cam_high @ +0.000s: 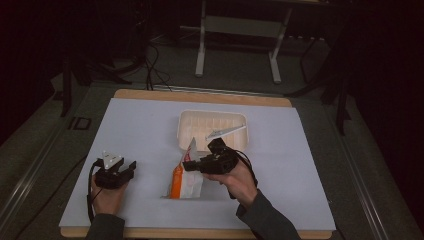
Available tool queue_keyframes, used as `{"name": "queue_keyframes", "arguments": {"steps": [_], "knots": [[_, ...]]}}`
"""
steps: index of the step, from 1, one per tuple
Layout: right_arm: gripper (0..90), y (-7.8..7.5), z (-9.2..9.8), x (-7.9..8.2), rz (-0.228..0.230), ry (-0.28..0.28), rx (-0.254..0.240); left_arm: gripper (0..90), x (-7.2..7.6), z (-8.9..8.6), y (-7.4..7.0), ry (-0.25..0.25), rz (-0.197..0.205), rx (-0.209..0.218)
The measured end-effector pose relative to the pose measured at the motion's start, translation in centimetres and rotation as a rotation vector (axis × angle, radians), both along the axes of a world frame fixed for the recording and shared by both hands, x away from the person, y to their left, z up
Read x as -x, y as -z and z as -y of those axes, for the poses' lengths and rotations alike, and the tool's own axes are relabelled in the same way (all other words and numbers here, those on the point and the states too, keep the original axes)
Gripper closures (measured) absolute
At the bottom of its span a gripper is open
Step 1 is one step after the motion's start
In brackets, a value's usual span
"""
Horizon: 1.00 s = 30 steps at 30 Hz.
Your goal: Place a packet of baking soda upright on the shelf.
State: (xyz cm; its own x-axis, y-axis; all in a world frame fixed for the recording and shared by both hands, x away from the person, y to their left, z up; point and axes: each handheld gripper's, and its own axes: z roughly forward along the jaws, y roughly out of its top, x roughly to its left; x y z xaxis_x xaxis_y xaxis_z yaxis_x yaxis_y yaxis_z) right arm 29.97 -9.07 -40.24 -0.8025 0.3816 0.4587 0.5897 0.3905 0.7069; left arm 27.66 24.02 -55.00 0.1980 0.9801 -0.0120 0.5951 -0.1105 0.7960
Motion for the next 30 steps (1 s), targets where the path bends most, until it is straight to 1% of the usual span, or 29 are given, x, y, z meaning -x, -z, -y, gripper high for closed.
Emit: {"name": "queue_keyframes", "arguments": {"steps": [8,19,23,26,30], "knots": [[90.0,-1.1,0.7,-0.7,0.013,0.012,-0.01,51.1,0.0,0.0,0.0,-0.002,0.008,-0.001],[90.0,-2.2,1.0,-1.2,0.043,0.029,0.007,51.0,0.1,0.0,0.0,-0.006,0.012,-0.003],[90.0,-2.8,1.0,-1.4,0.062,0.034,0.016,51.1,0.1,0.1,0.0,-0.005,0.014,-0.017],[90.0,-3.2,1.1,-1.6,0.072,0.039,0.015,51.1,0.2,0.2,0.0,-0.01,0.022,-0.019],[90.0,-3.6,1.2,-1.8,0.083,0.046,0.022,51.0,0.2,0.1,0.0,-0.013,0.024,-0.018]]}}
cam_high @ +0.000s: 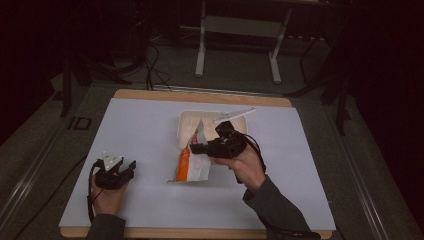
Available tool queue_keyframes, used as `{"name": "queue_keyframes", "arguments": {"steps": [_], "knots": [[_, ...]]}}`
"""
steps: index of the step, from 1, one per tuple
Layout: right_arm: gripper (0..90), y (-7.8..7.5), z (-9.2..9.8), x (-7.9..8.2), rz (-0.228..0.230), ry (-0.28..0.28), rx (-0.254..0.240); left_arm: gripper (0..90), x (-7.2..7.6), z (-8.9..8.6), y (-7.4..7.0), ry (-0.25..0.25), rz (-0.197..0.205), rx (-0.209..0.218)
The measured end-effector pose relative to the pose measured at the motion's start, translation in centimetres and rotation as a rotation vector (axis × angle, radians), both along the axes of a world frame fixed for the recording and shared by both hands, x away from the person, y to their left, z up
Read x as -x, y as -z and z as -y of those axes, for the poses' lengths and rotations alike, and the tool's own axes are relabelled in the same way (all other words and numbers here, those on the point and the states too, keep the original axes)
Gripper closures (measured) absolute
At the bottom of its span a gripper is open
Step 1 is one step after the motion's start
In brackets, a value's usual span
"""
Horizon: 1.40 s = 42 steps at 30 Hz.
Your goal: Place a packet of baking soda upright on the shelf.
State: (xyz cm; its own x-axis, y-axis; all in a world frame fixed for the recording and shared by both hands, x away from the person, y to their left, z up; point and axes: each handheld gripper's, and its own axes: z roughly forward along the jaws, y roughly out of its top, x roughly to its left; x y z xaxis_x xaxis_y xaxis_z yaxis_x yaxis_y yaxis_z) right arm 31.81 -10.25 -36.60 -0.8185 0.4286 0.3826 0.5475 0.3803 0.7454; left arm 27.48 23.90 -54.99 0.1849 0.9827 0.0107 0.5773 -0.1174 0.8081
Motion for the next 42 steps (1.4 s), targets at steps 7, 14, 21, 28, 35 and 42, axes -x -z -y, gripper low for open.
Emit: {"name": "queue_keyframes", "arguments": {"steps": [7,14,21,28,35,42], "knots": [[90.0,-0.7,0.4,-0.5,0.023,0.017,0.002,50.7,0.0,0.0,0.0,-0.001,0.0,0.001],[90.0,-1.3,0.8,-0.9,0.04,0.029,0.007,50.7,0.0,0.1,0.0,-0.002,0.003,-0.001],[90.0,-2.0,1.0,-1.4,0.067,0.037,0.015,50.7,0.0,0.0,0.0,-0.003,0.002,-0.001],[90.0,-2.6,1.2,-1.8,0.09,0.044,0.02,50.7,0.0,0.0,0.0,-0.003,0.003,-0.001],[90.0,-3.2,1.4,-2.3,0.111,0.053,0.023,50.7,0.0,0.0,0.0,-0.002,0.002,0.0],[90.0,-3.7,1.7,-2.8,0.138,0.06,0.034,50.7,0.0,0.1,0.0,-0.001,-0.001,-0.004]]}}
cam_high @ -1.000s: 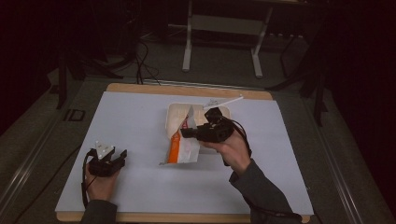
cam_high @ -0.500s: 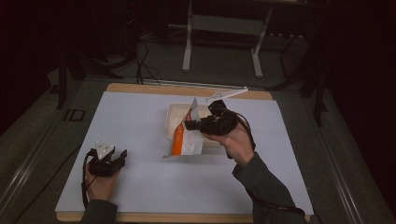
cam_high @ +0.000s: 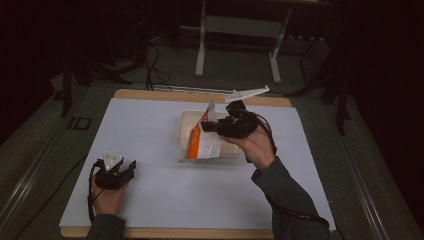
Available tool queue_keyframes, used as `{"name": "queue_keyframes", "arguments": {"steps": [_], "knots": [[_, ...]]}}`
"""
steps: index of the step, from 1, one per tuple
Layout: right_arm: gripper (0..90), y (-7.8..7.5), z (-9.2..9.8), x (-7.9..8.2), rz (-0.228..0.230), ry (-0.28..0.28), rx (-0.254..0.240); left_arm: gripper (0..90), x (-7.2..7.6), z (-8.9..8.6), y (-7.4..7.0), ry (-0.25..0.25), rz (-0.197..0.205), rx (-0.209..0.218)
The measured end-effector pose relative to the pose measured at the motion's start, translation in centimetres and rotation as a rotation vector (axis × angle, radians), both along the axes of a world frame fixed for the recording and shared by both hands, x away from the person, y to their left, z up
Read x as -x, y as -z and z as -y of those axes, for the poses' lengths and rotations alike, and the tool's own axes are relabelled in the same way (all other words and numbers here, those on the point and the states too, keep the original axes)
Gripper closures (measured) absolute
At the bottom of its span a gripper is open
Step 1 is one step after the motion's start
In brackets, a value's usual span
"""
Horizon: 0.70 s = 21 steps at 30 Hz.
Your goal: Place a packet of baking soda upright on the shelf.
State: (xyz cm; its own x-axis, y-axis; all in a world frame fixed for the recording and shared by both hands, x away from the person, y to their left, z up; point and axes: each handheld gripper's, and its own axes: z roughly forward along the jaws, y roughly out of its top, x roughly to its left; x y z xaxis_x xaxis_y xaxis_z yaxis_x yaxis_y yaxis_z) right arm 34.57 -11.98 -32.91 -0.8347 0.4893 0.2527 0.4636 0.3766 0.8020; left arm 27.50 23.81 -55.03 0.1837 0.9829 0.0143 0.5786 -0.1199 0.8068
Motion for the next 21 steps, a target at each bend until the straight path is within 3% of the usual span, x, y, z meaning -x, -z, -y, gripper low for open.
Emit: {"name": "queue_keyframes", "arguments": {"steps": [21], "knots": [[90.0,-0.4,-0.7,-2.1,0.047,0.004,0.051,50.7,0.0,0.0,0.0,0.003,-0.003,-0.001]]}}
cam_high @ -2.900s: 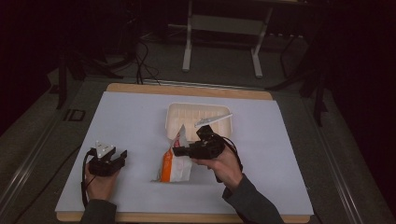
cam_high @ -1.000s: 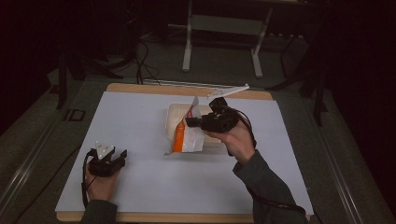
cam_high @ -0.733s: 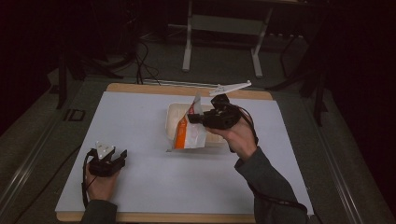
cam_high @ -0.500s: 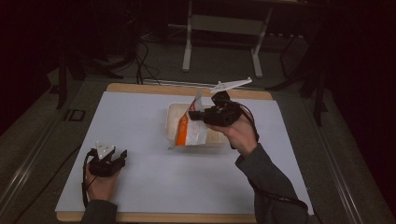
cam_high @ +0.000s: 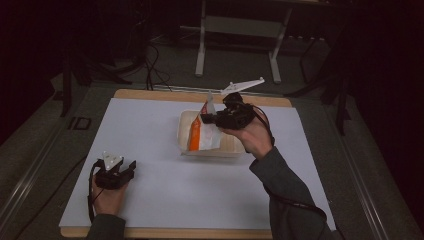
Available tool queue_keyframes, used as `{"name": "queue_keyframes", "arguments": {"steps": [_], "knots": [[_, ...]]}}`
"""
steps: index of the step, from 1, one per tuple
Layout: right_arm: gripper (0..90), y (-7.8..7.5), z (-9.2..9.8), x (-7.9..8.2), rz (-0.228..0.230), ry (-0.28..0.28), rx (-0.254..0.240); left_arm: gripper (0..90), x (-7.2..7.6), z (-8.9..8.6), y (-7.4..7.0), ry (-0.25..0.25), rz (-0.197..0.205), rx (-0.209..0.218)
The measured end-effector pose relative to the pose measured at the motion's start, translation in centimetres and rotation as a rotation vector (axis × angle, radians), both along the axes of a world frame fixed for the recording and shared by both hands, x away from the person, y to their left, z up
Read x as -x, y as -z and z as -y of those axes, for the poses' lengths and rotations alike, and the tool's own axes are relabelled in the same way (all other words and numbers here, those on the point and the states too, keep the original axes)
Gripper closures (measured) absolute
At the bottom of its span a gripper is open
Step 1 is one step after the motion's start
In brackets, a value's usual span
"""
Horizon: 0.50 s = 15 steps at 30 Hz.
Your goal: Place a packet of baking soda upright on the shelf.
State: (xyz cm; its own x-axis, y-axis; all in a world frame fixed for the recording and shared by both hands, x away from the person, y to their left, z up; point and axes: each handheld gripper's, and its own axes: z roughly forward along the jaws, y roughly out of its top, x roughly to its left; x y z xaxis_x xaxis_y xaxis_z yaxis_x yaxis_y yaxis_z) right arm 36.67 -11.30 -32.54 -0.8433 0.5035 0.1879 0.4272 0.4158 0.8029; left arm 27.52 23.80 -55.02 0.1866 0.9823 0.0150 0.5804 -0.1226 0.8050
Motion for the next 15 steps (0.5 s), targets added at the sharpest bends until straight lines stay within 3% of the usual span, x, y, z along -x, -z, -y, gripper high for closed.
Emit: {"name": "queue_keyframes", "arguments": {"steps": [15], "knots": [[90.0,0.1,-0.9,-1.5,0.005,0.024,0.041,50.7,0.0,-0.1,0.0,0.0,-0.001,0.003]]}}
